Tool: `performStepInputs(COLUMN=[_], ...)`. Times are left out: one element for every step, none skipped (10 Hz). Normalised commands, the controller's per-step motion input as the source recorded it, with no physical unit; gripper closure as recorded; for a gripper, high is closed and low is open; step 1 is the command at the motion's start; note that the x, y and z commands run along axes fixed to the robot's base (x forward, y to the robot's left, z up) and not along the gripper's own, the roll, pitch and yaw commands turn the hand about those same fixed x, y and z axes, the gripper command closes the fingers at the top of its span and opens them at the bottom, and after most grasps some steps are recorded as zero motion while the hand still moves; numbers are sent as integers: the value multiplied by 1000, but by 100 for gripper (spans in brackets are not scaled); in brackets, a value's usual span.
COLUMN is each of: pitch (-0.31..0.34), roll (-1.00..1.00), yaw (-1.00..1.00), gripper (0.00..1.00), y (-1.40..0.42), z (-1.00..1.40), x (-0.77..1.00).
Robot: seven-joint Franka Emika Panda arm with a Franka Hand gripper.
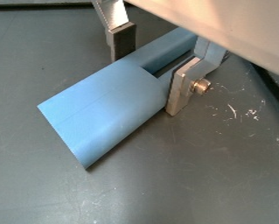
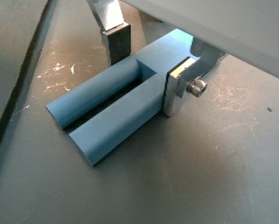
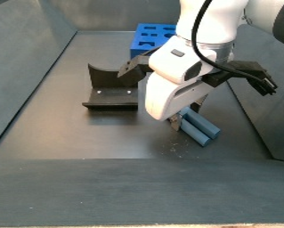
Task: Pick up the square-circle object. Move up. Place the square-circle object on the fixture. Regrasp the square-circle object. Move to above the board. Insert the square-circle object.
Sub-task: Pick up the square-circle object.
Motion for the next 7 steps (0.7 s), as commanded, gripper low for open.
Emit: performStepInputs(pitch=[0, 0, 0, 0, 0, 0, 0], roll=[0, 0, 0, 0, 0, 0, 0], yaw=[0, 0, 0, 0, 0, 0, 0], gripper=[100, 100, 100, 100, 100, 100, 100], y=[0, 0, 0, 0, 0, 0, 0], z=[0, 0, 0, 0, 0, 0, 0], x=[0, 0, 0, 0, 0, 0, 0])
